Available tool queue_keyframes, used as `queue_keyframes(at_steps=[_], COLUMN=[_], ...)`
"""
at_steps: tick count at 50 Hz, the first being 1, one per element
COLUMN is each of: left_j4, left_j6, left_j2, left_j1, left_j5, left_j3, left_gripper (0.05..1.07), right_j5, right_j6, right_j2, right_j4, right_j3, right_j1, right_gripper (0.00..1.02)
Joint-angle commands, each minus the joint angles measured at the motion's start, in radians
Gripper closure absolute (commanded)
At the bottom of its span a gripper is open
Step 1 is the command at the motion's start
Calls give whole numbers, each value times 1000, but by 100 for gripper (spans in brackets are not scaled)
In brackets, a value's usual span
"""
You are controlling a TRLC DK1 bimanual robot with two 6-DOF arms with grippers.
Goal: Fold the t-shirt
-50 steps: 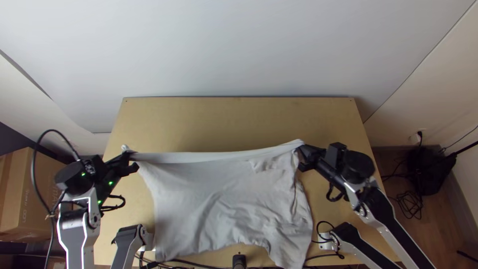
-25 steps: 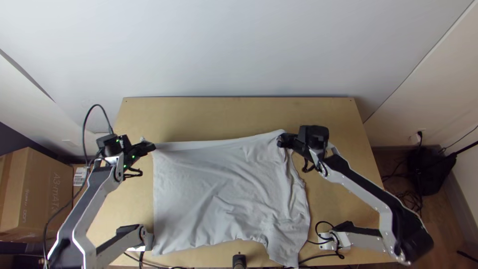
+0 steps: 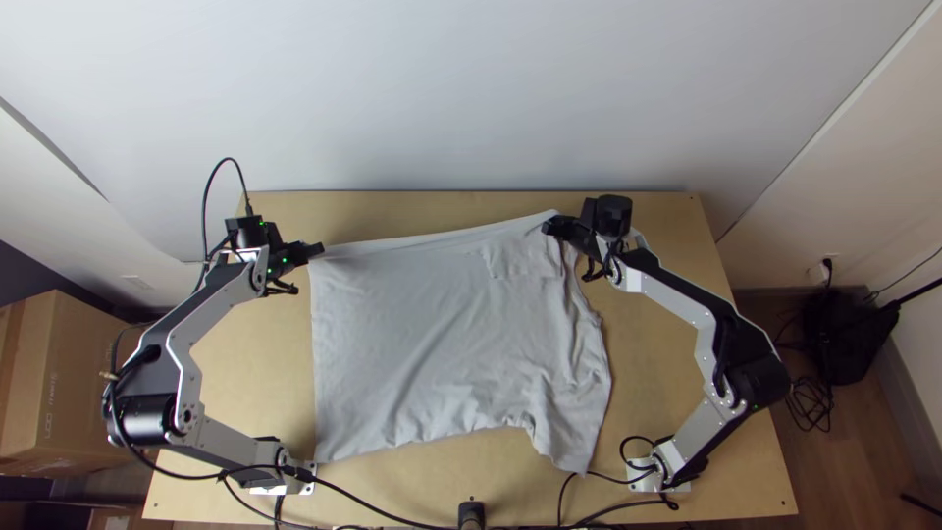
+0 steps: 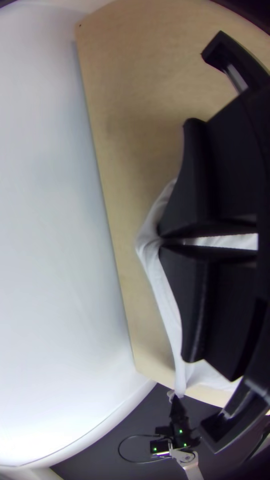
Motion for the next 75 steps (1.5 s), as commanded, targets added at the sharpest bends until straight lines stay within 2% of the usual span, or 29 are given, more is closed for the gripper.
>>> queue_keyframes(at_steps=[1,7,11,12,13,16,18,20,24,26,27,33,40,47,53,60,65,67,73,75], left_j4=[23,23,10,7,-2,-14,-40,-70,-114,-129,-143,-203,-261,-312,-367,-376,-387,-398,-435,-444], left_j6=[-18,-19,-21,-21,-19,-15,-12,-15,-24,-32,-36,-67,-95,-116,-121,-125,-125,-125,-130,-131], left_j2=[69,130,164,174,181,201,208,216,211,204,198,174,130,90,21,-109,-214,-257,-382,-419], left_j1=[-2,-13,-28,-32,-36,-40,-45,-43,-42,-43,-43,-43,-42,-32,-31,-29,-29,-29,-42,-52], left_j5=[-26,-38,-92,-102,-107,-122,-136,-139,-139,-136,-133,-113,-81,-47,-9,19,25,28,47,47], left_j3=[61,138,195,211,225,264,294,328,376,388,394,415,417,420,402,316,251,228,158,133], left_gripper=[105,105,102,96,86,44,20,11,11,11,11,11,11,11,11,11,11,11,11,11], right_j5=[11,16,27,33,37,54,65,68,70,70,68,59,39,-81,-105,-153,-231,-231,-234,-234], right_j6=[12,14,15,15,15,15,15,18,37,37,35,56,63,63,55,35,-9,-59,-126,-128], right_j2=[72,153,197,205,213,230,240,245,231,216,207,131,-1,-157,-304,-476,-608,-654,-731,-740], right_j4=[32,32,31,31,29,12,-6,-34,-58,-60,-66,-124,-296,-505,-698,-821,-908,-937,-1051,-1074], right_j3=[72,158,214,228,240,276,302,326,345,345,345,317,274,220,151,7,-126,-175,-275,-297], right_j1=[-27,-41,-52,-53,-56,-64,-70,-78,-93,-101,-107,-142,-197,-277,-325,-384,-411,-412,-407,-406], right_gripper=[100,100,100,99,93,66,52,38,24,9,5,4,4,4,4,4,5,5,7,10])
